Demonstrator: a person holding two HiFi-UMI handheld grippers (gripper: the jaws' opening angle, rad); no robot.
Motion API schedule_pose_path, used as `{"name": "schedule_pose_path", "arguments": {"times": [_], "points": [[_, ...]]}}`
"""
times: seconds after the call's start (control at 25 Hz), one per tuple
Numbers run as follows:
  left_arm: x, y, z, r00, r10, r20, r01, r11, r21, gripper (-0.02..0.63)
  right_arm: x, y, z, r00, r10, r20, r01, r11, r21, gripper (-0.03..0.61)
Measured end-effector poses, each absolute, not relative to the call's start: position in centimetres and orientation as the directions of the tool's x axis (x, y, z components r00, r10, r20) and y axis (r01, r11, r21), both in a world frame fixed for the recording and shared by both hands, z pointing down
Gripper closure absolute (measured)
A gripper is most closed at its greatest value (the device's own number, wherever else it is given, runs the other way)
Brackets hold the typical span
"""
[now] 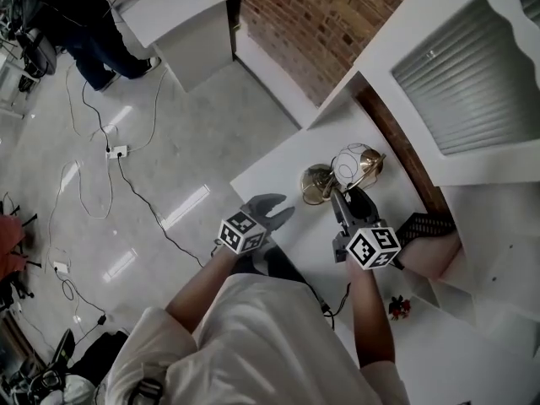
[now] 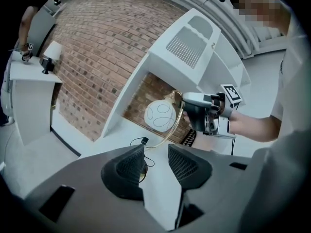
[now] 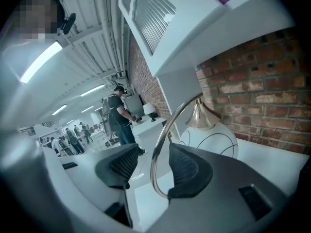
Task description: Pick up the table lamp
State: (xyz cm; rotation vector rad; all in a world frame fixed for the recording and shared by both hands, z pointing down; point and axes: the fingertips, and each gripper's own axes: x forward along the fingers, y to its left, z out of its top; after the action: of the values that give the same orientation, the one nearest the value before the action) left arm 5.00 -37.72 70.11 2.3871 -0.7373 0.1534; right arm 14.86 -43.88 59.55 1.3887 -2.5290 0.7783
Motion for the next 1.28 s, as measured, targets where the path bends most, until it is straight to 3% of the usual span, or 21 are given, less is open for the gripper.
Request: {"name": "schedule_pose_path", "arguments": {"times": [0.52,0.88,1.28], "points": [[7.4,-40.6,79.2,0.827,-0.466,0.314,-0.533,-0.478,0.698,0.428,12.9,-48.7,59.3,-0.658,-0.695,0.289,-0.722,0.474,-0.505,0.375],[7.8,-41.6,83.8,0.83,-0.49,0.268,-0.434,-0.264,0.862,0.42,12.0,-49.4,56.8,-0.688,-0.698,0.198,-0.644,0.461,-0.61,0.416],[8.5,-42.8,86.9,0.813,-0.532,0.238,-0.346,-0.111,0.932,0.387,12.3,-50.0,56.7,-0.686,-0.704,0.184,-0.605,0.411,-0.682,0.581]]}}
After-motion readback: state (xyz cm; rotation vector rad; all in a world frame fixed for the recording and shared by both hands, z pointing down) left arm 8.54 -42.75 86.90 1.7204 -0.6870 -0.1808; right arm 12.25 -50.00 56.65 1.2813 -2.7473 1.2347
